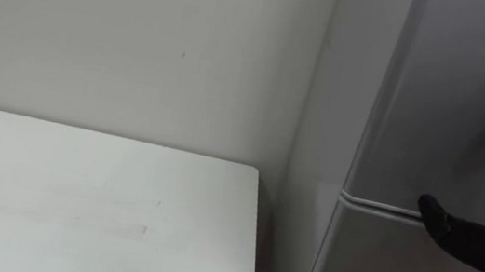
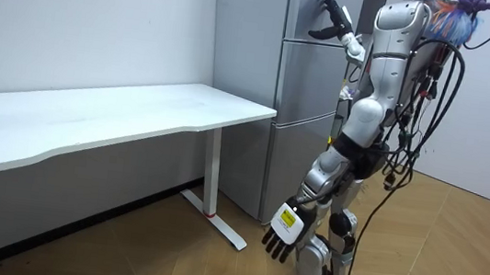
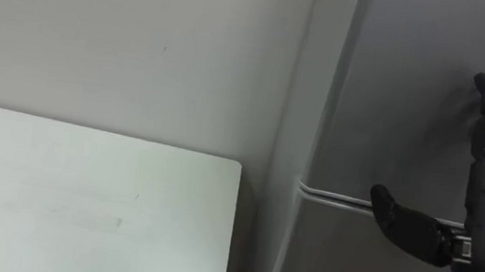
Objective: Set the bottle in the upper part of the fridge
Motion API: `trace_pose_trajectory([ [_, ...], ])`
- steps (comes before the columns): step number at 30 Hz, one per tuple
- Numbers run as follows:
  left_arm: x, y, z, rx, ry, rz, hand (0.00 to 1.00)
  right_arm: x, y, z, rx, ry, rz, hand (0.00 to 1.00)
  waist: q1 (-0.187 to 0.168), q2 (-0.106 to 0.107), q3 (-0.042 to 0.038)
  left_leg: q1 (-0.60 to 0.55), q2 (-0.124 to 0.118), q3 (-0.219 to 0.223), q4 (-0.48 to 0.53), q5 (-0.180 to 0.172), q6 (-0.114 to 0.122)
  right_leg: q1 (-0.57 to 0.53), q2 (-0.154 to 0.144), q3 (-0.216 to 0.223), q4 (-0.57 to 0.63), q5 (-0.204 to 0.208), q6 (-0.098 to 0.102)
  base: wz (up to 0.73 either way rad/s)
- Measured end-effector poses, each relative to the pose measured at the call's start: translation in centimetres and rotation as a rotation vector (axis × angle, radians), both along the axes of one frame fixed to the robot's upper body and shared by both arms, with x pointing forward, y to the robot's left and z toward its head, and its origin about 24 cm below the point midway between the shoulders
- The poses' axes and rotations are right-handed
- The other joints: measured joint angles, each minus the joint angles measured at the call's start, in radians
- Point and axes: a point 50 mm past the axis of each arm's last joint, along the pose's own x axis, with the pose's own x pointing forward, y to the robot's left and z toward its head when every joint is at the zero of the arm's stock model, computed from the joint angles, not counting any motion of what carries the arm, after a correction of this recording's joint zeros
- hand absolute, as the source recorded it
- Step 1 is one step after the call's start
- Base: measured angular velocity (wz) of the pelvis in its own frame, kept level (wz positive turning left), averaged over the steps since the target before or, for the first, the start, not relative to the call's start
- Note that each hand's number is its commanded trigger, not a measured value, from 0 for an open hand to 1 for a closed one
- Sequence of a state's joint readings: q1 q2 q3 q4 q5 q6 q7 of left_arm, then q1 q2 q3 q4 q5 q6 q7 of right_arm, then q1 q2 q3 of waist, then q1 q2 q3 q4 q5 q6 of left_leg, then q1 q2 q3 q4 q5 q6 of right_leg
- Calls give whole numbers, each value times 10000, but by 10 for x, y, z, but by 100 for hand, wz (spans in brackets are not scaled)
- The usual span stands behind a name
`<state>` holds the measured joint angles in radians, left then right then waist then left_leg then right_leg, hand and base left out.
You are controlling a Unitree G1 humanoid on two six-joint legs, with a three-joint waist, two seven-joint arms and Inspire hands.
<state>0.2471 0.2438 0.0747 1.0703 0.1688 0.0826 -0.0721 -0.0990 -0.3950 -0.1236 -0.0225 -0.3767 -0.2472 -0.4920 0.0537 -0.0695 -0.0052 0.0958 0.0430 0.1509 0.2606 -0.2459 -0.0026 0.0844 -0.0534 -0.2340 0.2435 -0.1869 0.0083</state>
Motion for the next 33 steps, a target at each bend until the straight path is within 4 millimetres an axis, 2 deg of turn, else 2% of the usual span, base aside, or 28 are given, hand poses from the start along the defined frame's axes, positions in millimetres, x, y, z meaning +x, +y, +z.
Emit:
trace_pose_trajectory([
  [9,-24,0,0,-14,442,234,0,-3,-3,2,1165,-517,176,0,-19,-39,-20,140,-23,-34,-122,3,7,120,9,24,-100,15,26,1],
  [11,-29,0,0,-17,517,264,0,-4,-5,2,1508,-688,192,0,-203,-41,-21,125,-49,-196,-81,1,11,294,4,-158,-281,40,53,27],
  [14,-32,0,0,3,560,317,0,-9,-20,7,1574,-1095,-443,0,-270,-17,-30,36,-43,-276,-20,-13,27,340,32,-216,-428,74,74,12],
  [17,-33,2,1,74,483,645,0,-16,-49,1,2320,-1197,-1888,0,-285,-9,-31,40,-45,-275,-37,-15,30,337,34,-218,-392,75,74,0],
  [19,-33,1,1,99,363,842,0,-27,-78,-10,3584,-1096,-3416,0,-340,65,-33,31,-51,-260,-82,-15,30,294,35,-211,-365,74,75,-2],
  [21,-34,-1,0,164,302,1095,0,-33,-91,-13,4425,-1293,-4098,0,-480,132,-53,19,-47,-202,-160,-14,29,191,39,-157,-352,72,77,-11],
  [22,-35,-3,0,120,309,1137,0,-36,-95,-13,4848,-1507,-4363,0,-554,165,-7,25,-47,-146,-235,-8,26,147,40,-111,-349,71,76,-14],
  [24,-38,-3,0,129,333,1239,0,-41,-102,-14,5387,-1771,-4735,0,-775,259,-29,44,-57,-110,-258,-4,20,110,39,-66,-314,18,82,-7],
  [26,-36,1,2,247,34,1481,0,-50,-111,-19,5926,-1899,-5219,0,-929,211,-30,46,-59,-105,-303,6,4,53,36,-47,-246,-50,81,0],
  [28,-38,4,3,448,-142,1672,0,-59,-120,-24,6636,-1947,-5640,0,-1078,79,10,109,-56,-39,-394,26,-21,50,40,-1,-212,-104,75,-8],
  [31,-38,5,5,679,-310,1613,0,-78,-131,-39,7487,-1876,-6353,0,-1132,-134,24,112,-51,48,-395,24,-23,75,47,86,-234,-131,89,-10],
  [33,-38,5,5,760,-321,1615,0,-85,-133,-46,7622,-1676,-6629,0,-1144,-154,14,99,-52,130,-397,22,-22,26,47,151,-232,-131,89,-10],
])
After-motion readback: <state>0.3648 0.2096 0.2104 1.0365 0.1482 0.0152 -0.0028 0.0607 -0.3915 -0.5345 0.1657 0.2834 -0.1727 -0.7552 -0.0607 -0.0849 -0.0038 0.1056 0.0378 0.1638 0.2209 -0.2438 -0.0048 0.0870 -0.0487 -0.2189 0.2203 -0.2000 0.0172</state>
